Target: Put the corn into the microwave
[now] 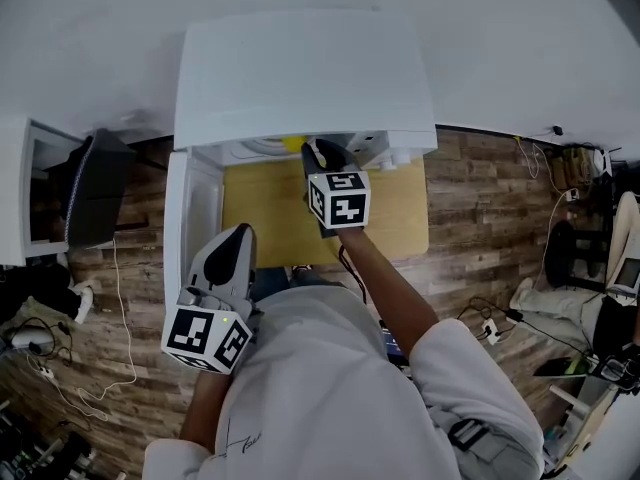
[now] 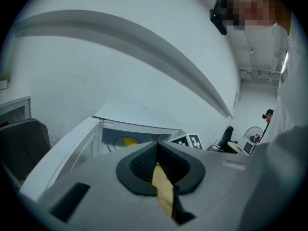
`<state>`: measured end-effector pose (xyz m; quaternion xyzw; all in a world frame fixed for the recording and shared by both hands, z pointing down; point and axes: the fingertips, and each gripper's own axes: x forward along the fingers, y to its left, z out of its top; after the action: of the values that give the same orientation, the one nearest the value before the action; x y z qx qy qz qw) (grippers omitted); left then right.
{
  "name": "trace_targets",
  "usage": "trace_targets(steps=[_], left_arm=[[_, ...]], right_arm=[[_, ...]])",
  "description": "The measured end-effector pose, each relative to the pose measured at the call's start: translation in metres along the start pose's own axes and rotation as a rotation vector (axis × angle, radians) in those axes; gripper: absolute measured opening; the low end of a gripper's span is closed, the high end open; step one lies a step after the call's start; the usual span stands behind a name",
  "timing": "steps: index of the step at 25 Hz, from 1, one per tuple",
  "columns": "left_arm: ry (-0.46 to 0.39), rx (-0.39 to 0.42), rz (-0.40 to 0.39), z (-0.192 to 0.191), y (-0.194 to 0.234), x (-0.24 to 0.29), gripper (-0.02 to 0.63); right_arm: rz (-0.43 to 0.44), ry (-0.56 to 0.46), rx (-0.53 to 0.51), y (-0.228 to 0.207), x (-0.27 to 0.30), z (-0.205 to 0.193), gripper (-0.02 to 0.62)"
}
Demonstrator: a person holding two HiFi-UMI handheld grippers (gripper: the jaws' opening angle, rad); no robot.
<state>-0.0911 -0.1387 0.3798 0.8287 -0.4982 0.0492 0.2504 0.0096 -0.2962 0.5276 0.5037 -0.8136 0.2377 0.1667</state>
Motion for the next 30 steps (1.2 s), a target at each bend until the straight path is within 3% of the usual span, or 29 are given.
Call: trace_targets(steps=[30], left_arm=[[-0.037, -0.005, 0.020, -0.006, -0.003, -0.014, -0.008]], right_arm=[[0.021, -0.026, 0.002, 0.012, -0.081, 0.003, 0.014]])
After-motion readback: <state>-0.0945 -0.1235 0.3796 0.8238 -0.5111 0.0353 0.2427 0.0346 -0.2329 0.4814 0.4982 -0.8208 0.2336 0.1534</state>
